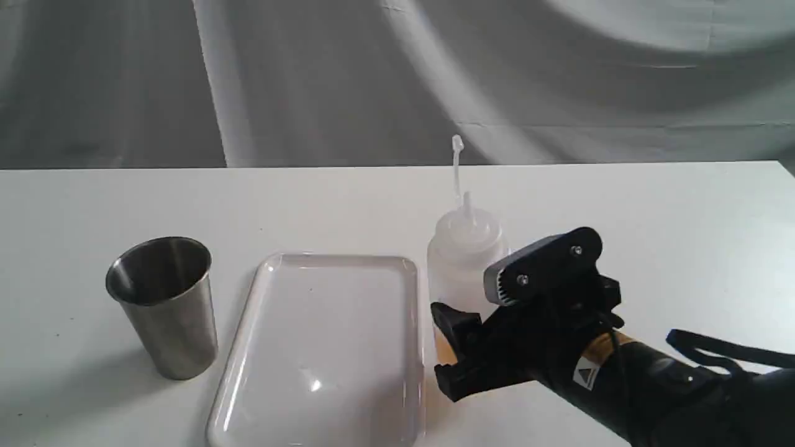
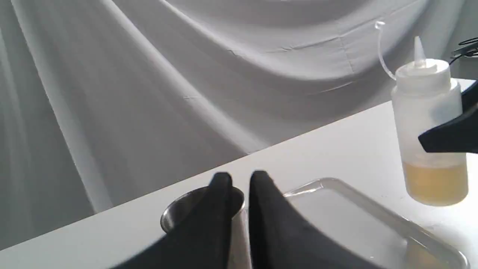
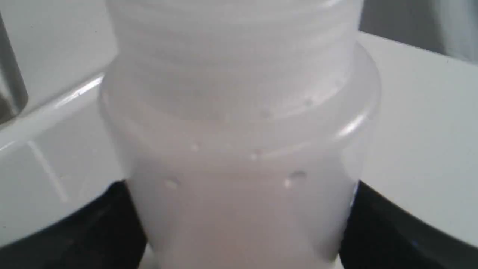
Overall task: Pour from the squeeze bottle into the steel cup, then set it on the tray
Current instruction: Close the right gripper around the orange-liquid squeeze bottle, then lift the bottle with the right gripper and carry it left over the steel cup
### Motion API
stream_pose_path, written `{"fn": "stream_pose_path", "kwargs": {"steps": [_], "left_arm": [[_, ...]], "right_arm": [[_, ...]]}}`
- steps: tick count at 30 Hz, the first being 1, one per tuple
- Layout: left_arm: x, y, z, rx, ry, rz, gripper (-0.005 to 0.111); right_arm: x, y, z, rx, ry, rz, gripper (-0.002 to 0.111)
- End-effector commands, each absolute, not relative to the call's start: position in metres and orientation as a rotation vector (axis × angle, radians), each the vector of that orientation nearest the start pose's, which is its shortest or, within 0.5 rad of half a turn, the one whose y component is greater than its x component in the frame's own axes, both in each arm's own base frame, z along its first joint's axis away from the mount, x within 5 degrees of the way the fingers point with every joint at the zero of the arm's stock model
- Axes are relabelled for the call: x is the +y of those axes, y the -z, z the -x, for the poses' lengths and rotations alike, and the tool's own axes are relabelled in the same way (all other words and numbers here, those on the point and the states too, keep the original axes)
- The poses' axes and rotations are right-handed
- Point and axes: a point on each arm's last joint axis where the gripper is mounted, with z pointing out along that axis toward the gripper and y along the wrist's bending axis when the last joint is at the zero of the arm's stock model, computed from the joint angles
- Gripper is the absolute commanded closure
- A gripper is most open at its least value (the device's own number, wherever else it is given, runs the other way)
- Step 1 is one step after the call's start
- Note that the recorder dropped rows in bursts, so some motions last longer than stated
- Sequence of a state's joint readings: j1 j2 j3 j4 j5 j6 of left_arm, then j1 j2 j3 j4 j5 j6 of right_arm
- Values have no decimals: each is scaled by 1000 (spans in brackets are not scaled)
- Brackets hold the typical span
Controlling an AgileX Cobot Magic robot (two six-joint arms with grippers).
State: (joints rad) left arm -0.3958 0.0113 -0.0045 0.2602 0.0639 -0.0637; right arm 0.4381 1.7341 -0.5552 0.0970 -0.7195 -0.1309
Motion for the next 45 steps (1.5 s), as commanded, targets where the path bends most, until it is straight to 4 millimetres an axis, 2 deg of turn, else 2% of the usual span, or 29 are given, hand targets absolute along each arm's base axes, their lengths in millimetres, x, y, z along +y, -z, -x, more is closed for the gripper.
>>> {"fn": "stream_pose_path", "kwargs": {"steps": [1, 6, 9, 13, 20, 23, 27, 34, 40, 45], "left_arm": [[-21, -207, -54, 1493, 149, -437, 98], [-21, -207, -54, 1493, 149, -437, 98], [-21, -207, -54, 1493, 149, -437, 98], [-21, -207, -54, 1493, 149, -437, 98], [-21, -207, -54, 1493, 149, -437, 98], [-21, -207, -54, 1493, 149, -437, 98], [-21, -207, -54, 1493, 149, -437, 98], [-21, -207, -54, 1493, 149, -437, 98], [-21, -207, -54, 1493, 149, -437, 98], [-21, -207, -54, 1493, 149, -437, 98]], "right_arm": [[123, -174, -275, 1829, -186, 436, 60], [121, -196, -268, 1825, -198, 446, 60], [125, -208, -271, 1883, -197, 499, 60], [134, -233, -284, 1896, -204, 535, 60], [152, -280, -302, 1805, -193, 613, 63], [157, -302, -310, 1778, -147, 681, 64], [163, -320, -324, 1775, -52, 783, 64], [199, -320, -340, 1799, 91, 986, 64], [229, -302, -362, 1827, 358, 1108, 64], [261, -288, -367, 1771, 392, 1189, 64]]}}
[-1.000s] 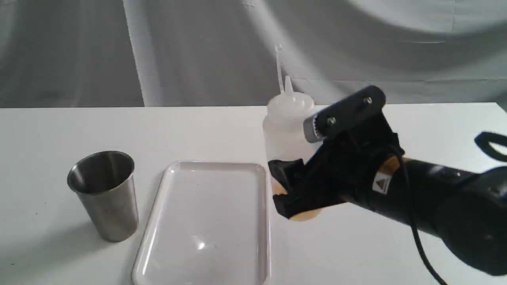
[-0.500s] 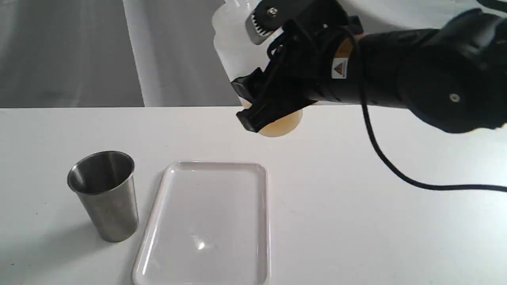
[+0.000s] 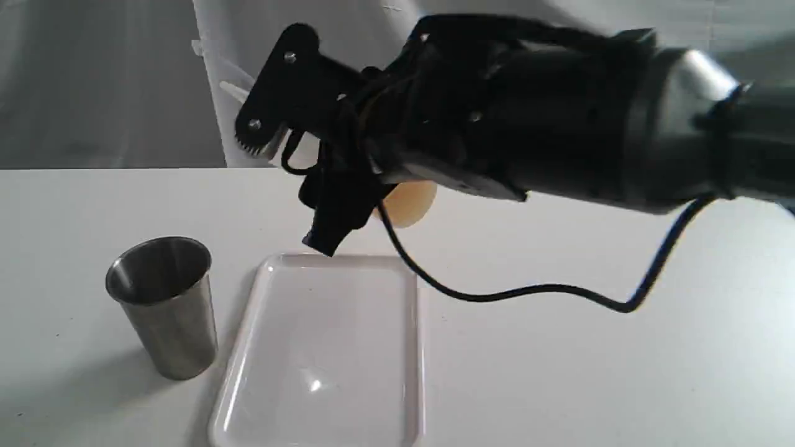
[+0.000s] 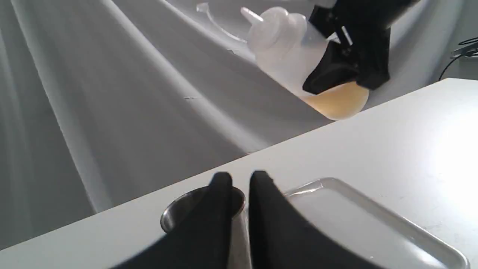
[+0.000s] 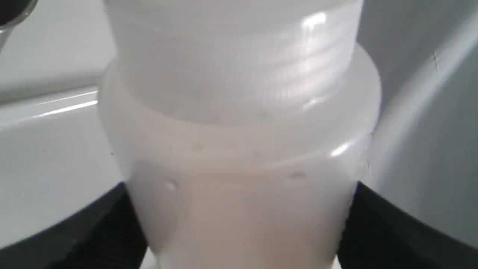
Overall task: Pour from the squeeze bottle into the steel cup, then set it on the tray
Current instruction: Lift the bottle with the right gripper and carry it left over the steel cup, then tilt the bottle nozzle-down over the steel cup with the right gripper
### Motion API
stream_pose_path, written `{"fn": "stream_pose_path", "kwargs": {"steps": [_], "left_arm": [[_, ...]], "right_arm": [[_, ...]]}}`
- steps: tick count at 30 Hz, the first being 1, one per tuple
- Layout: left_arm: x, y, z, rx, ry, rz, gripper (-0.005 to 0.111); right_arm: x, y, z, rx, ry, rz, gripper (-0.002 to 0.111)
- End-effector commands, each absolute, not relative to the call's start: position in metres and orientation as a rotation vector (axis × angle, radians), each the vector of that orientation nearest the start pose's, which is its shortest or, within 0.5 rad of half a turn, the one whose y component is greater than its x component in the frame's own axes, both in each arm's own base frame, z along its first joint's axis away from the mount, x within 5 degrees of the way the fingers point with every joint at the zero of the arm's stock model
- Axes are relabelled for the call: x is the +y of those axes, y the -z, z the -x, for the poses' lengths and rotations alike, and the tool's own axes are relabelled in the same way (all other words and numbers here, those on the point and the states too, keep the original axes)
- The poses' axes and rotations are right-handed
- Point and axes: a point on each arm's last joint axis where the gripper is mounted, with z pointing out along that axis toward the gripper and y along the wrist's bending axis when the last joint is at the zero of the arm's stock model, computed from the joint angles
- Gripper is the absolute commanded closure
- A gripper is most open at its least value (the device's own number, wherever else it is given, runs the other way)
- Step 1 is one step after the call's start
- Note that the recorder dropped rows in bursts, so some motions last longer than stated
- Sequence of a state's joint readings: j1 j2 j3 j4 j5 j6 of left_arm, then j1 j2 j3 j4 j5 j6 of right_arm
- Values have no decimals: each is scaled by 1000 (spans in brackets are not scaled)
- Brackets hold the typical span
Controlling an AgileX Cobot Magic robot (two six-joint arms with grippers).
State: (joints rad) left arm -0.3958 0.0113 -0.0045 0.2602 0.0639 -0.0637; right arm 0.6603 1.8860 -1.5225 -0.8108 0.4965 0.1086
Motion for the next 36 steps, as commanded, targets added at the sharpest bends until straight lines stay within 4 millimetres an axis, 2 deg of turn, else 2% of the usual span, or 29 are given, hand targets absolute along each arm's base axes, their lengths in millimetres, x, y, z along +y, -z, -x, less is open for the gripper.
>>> {"fn": "stream_pose_path", "kwargs": {"steps": [1, 5, 10, 18, 24, 36], "left_arm": [[-21, -207, -54, 1493, 149, -437, 98], [-21, -207, -54, 1493, 149, -437, 98], [-21, -207, -54, 1493, 149, -437, 98], [-21, -207, -54, 1493, 149, -437, 98], [-21, -207, -54, 1493, 149, -437, 98], [-21, -207, -54, 1493, 149, -437, 98]], "right_arm": [[263, -285, -369, 1767, 401, 1197, 64], [280, -270, -370, 1724, 506, 1286, 64], [288, -258, -371, 1677, 588, 1357, 64], [285, -247, -376, 1663, 708, 1399, 64], [286, -245, -378, 1628, 736, 1421, 64], [289, -225, -382, 1618, 818, 1449, 64]]}}
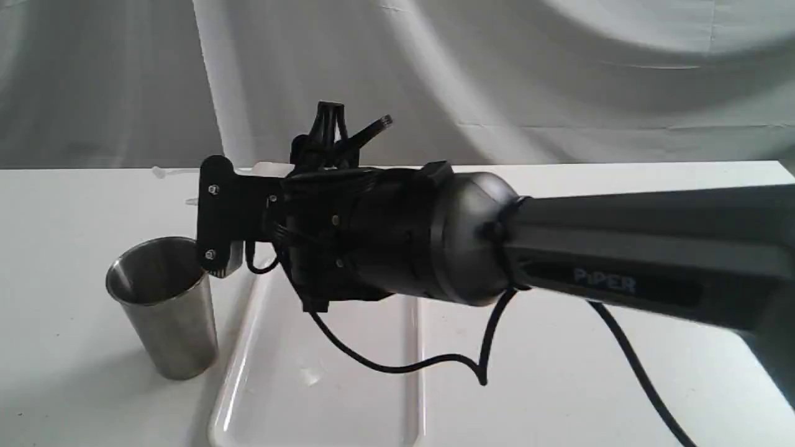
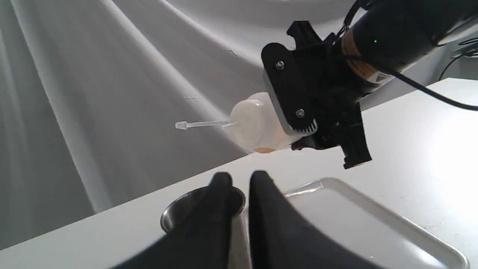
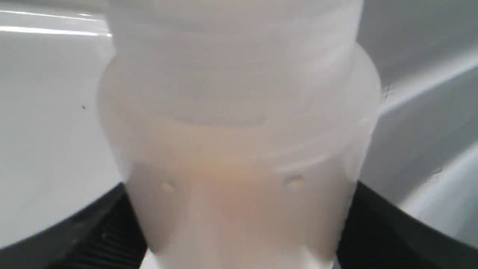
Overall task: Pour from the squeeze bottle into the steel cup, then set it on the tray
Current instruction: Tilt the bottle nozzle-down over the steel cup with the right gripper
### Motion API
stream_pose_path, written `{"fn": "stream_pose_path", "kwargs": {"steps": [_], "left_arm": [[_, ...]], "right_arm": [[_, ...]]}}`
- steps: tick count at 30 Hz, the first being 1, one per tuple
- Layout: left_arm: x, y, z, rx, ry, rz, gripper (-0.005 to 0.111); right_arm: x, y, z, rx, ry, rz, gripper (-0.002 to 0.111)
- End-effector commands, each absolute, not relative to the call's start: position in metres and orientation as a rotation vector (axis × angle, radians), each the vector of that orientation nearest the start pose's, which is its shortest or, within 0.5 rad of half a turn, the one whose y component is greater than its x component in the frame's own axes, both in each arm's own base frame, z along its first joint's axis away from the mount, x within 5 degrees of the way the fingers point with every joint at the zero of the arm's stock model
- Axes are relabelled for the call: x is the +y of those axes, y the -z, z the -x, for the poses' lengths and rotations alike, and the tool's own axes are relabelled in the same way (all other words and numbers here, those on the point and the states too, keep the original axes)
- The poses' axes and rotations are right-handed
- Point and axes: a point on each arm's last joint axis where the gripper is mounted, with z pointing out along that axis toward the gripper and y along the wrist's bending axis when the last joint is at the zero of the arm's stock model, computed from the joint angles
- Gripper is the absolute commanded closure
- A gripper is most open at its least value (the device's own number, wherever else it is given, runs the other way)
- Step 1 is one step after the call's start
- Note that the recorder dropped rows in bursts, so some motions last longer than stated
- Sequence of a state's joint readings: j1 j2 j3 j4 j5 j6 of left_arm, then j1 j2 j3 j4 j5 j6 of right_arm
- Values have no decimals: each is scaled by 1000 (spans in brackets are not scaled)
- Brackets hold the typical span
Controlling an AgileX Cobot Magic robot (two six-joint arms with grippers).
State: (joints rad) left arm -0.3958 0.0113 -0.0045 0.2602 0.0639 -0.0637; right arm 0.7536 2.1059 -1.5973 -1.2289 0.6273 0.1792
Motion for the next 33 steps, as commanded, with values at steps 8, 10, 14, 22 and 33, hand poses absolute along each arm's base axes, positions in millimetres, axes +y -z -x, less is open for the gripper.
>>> {"fn": "stream_pose_path", "kwargs": {"steps": [8, 10, 14, 22, 33], "left_arm": [[-21, -207, -54, 1493, 149, -437, 98], [-21, -207, -54, 1493, 149, -437, 98], [-21, -207, -54, 1493, 149, -437, 98], [-21, -207, -54, 1493, 149, -437, 98], [-21, -207, -54, 1493, 149, -437, 98]], "right_arm": [[290, -228, -382, 1584, 842, 1441, 64], [291, -228, -382, 1580, 843, 1444, 64], [293, -230, -381, 1544, 870, 1457, 64], [295, -231, -379, 1530, 892, 1462, 64], [299, -225, -379, 1483, 967, 1494, 64]]}}
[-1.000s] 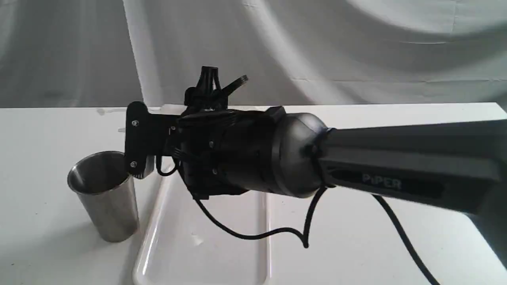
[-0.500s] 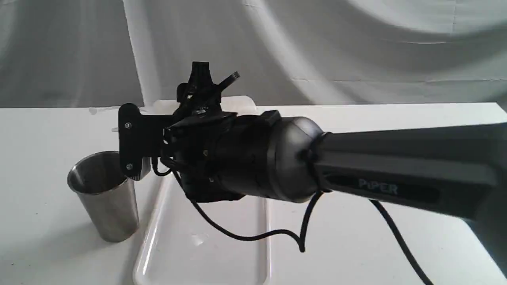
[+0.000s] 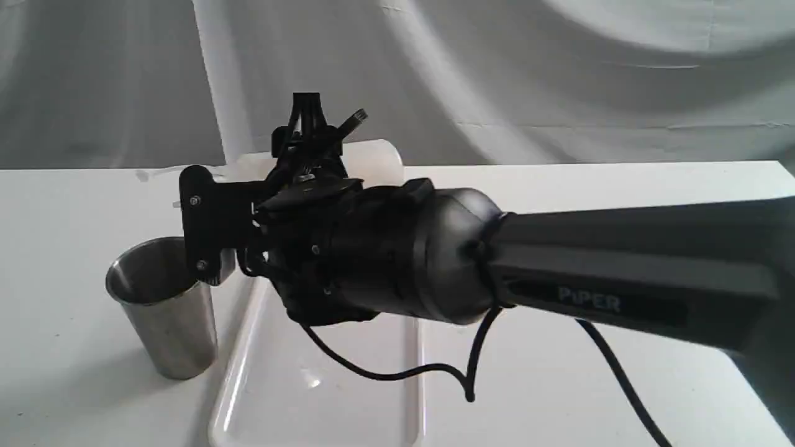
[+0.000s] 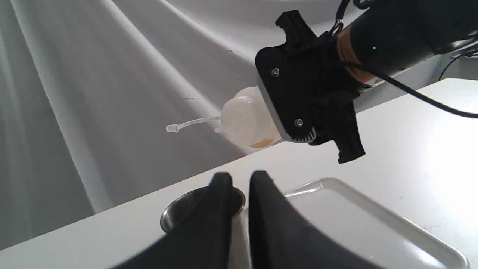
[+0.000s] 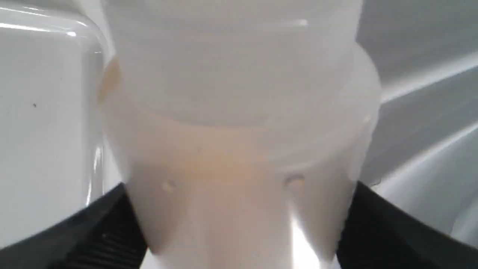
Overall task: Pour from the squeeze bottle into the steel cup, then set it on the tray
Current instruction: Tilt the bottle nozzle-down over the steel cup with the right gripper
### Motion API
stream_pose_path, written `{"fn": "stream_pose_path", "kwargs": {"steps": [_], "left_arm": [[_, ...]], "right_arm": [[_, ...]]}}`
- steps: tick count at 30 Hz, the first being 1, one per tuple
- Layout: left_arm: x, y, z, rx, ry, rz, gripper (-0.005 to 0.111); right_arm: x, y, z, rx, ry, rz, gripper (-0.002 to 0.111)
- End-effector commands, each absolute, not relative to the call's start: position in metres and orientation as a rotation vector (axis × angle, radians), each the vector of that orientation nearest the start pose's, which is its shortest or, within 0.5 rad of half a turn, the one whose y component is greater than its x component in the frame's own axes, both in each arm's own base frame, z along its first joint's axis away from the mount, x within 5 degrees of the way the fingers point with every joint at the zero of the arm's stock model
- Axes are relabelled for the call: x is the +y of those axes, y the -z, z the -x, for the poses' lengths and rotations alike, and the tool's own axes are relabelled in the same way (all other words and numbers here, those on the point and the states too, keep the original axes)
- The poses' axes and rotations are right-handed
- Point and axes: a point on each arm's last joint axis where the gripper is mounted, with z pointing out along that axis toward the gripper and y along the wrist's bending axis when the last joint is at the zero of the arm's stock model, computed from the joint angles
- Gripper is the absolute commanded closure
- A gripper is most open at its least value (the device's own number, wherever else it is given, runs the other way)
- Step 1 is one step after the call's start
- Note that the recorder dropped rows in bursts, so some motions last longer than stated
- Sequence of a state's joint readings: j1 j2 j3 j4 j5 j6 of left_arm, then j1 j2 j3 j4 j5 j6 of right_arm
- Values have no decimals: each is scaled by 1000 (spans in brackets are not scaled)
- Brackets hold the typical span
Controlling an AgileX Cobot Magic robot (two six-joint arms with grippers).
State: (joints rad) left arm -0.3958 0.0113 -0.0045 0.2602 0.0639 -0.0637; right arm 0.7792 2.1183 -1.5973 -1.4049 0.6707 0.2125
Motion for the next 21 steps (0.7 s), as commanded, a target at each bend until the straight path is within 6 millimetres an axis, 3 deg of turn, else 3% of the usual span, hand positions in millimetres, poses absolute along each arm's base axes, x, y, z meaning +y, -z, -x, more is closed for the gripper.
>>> {"fn": "stream_pose_path", "kwargs": {"steps": [1, 5, 12, 21], "left_arm": [[-21, -207, -54, 1493, 149, -437, 98], [-21, -207, -54, 1493, 149, -437, 98], [-21, -207, -54, 1493, 149, -437, 98], [-21, -207, -54, 1493, 149, -437, 98]], "right_arm": [[299, -223, -379, 1485, 970, 1498, 64], [302, -213, -379, 1486, 971, 1518, 64], [318, -217, -389, 1469, 1006, 1445, 64], [323, -212, -389, 1419, 1077, 1463, 64]]}}
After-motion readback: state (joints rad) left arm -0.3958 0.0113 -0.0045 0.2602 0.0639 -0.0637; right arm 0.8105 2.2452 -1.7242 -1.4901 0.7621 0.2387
